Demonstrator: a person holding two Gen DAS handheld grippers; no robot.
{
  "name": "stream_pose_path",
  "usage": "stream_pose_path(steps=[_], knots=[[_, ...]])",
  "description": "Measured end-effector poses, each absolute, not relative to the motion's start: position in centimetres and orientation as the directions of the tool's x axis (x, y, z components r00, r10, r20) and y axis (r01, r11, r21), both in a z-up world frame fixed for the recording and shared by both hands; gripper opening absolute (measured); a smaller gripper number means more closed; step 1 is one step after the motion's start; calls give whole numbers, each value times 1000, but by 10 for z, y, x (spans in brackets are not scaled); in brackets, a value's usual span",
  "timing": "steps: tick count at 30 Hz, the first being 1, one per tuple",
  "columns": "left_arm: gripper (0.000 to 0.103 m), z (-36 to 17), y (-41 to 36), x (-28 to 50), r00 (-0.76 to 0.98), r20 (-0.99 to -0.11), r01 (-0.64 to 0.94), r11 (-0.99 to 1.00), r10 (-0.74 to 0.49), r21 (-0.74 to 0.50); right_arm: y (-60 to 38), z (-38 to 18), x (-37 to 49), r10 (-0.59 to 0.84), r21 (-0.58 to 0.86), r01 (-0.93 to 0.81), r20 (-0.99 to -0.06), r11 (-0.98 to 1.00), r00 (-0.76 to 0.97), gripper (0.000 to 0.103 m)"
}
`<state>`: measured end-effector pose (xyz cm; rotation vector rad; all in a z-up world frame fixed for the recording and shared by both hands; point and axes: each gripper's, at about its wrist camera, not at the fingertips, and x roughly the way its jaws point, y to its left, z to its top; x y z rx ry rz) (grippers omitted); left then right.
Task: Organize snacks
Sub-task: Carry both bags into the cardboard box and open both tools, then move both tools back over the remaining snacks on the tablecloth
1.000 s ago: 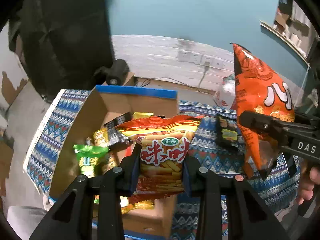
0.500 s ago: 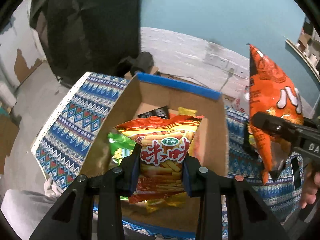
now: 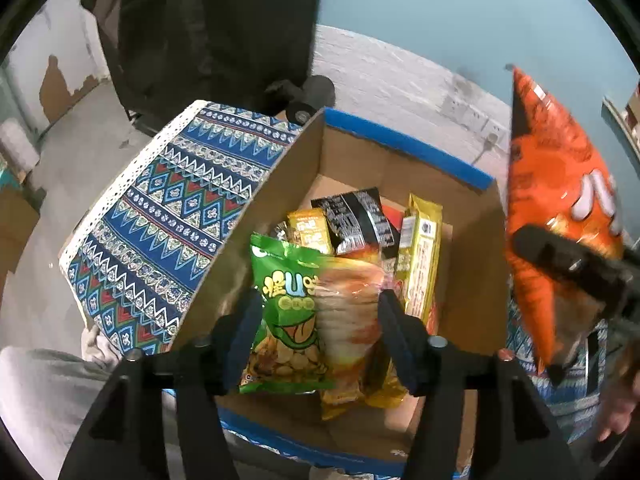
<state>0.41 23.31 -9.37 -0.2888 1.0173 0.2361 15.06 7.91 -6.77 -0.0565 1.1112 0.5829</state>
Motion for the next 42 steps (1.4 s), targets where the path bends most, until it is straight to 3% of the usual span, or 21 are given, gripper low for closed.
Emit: stream_pose_path(steps=[21,26,32,42], knots=[[63,-78,256,-10,523,-845,-353,930,108,-100,124,-96,162,430,278,-507,-879,816,209,51],[65,-75,246,-8,527,-844,-333,938,100,-97,116,-89,161,431,278,-496,-874,823,225,69],[65,-68,230,-5,546,-834,-307,946,83,-107,99,-71,155,410,239,-484,-867,842,285,77],[70,-59,188,5,562,-825,-231,970,68,-77,54,-51,144,347,175,-434,-868,884,356,78]])
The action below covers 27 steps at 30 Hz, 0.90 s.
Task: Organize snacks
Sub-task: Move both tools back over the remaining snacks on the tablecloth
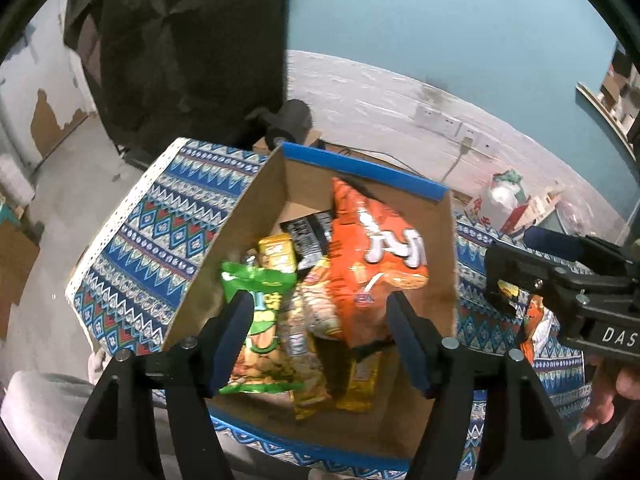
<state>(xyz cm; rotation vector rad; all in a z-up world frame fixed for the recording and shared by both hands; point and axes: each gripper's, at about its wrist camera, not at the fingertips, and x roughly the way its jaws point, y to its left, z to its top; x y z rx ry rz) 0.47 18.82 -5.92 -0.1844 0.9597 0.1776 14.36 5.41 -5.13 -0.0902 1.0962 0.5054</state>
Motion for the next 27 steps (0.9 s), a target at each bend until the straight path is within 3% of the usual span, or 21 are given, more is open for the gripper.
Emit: stream_pose_path(steps=[27], knots=[[81,-71,43,39,528,-849,28,999,-28,-16,-123,-51,110,197,143,-161,-894,977,403,80]])
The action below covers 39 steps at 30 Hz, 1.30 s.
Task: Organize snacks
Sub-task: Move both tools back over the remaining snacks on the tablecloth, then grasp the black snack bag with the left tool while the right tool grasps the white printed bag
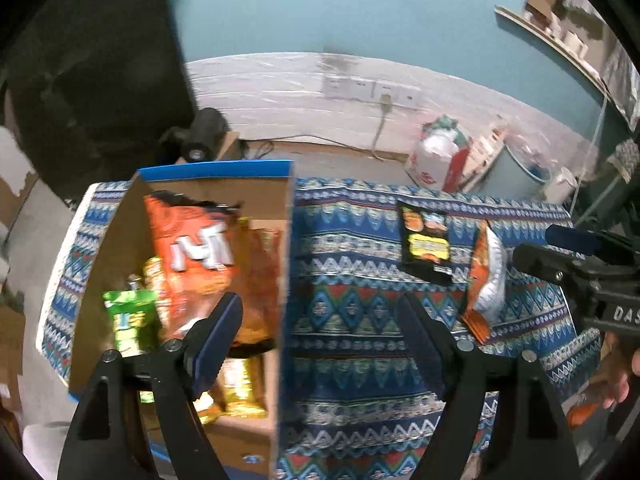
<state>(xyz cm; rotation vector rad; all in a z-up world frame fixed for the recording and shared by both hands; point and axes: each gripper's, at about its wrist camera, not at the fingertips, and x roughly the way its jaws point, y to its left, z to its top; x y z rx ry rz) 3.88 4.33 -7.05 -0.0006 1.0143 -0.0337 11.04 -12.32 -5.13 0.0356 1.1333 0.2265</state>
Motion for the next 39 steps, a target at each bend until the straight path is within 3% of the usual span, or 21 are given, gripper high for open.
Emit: stream_pose_path(steps=[10,22,35,39], knots=[[81,-90,-6,52,498,-866,131,991,-42,28,-201,-73,103,130,139,-4,-915,990,383,80],[81,-135,-30,79,425,-905,171,984,-25,53,-230,-121,112,99,133,94,-948,987,303,80],[81,-175,-27,114,354,-933,135,991,-63,-15,-236,-198,139,165,202,193,-968,960,191,80],[81,-183,-26,127,321,-939,111,990,-122,-90,-233,-212,142,173,206,191,-969,960,175,80]])
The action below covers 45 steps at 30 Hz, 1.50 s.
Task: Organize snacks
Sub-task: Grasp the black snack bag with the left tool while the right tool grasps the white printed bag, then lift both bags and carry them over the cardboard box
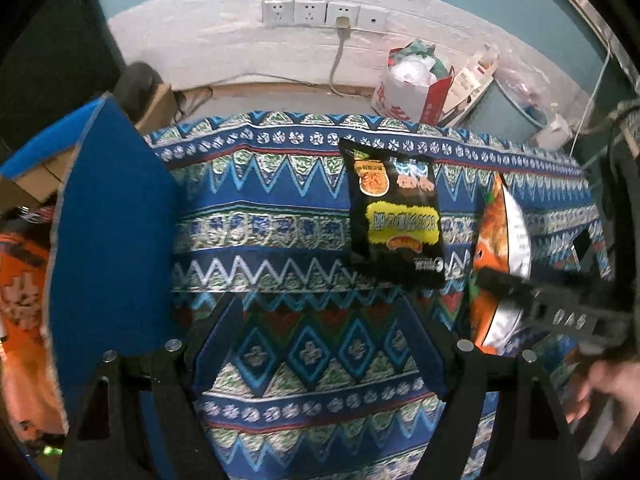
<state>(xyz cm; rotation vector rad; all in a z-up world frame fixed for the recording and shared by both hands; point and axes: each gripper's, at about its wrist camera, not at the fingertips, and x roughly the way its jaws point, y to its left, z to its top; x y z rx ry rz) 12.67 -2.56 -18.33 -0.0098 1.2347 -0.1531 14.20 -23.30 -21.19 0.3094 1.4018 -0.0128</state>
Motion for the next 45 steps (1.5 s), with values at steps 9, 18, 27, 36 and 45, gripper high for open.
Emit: stream_pose_path(steps=[9,18,27,36,45], knots=[[81,-192,-41,160,311,-931,59,982,-190,-180,-224,-221,137,133,153,110,-977,982,169,47],[81,-197,-69,178,306,-912,15,959,-273,-282,-252,-201,127,90,118,109,-968,987,234,35],[81,-215,-102,190,302,-942,64,989,-144,-131,-268,-191,121,94,124,105,-962,987,257,36],[87,-229,-116,192,293,-954,134,991,-65,-26,-274,-192,120,115,149,114,-959,982,258,36],[61,-223,-112,181,326,-944,162,987,-41,13,-270,-189,121,109,139,98,-958,985,264,36]])
